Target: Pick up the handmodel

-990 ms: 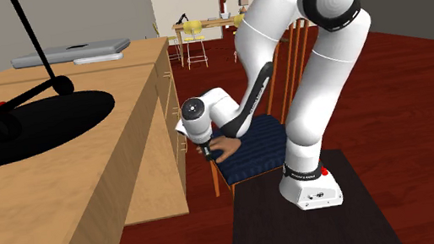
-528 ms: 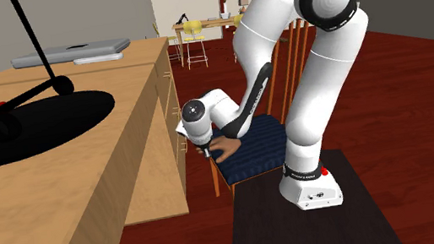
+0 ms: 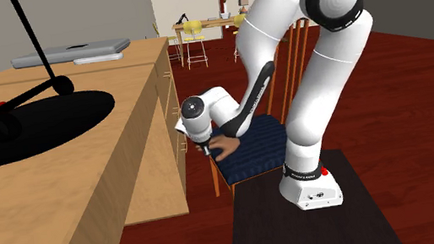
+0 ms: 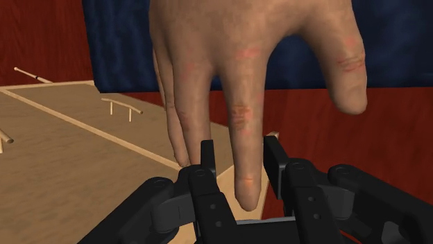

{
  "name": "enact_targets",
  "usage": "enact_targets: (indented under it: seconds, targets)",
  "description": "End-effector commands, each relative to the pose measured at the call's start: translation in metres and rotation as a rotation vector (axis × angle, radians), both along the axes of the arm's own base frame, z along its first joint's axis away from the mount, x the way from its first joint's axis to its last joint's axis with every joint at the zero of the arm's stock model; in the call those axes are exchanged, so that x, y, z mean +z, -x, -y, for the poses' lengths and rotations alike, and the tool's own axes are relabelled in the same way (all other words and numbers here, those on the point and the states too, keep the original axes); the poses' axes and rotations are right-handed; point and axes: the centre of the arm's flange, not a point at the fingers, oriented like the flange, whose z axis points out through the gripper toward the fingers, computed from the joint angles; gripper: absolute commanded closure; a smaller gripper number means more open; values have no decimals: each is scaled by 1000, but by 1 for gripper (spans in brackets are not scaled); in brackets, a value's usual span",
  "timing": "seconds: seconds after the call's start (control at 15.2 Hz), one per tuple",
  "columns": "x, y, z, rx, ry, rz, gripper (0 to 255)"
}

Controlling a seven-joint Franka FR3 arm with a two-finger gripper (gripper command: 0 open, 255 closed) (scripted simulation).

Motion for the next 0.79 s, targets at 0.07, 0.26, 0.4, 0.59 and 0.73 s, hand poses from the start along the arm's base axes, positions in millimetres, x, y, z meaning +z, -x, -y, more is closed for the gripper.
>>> enact_targets:
  seconds: [0.07, 0.26, 0.4, 0.59, 0.73]
  targets:
    - [15, 0, 0, 0, -1, 0, 255]
    - [31, 0, 0, 0, -1, 0, 255]
    - [42, 0, 0, 0, -1, 0, 255]
    - [57, 0, 0, 0, -1, 0, 255]
    - [68, 0, 0, 0, -1, 0, 255]
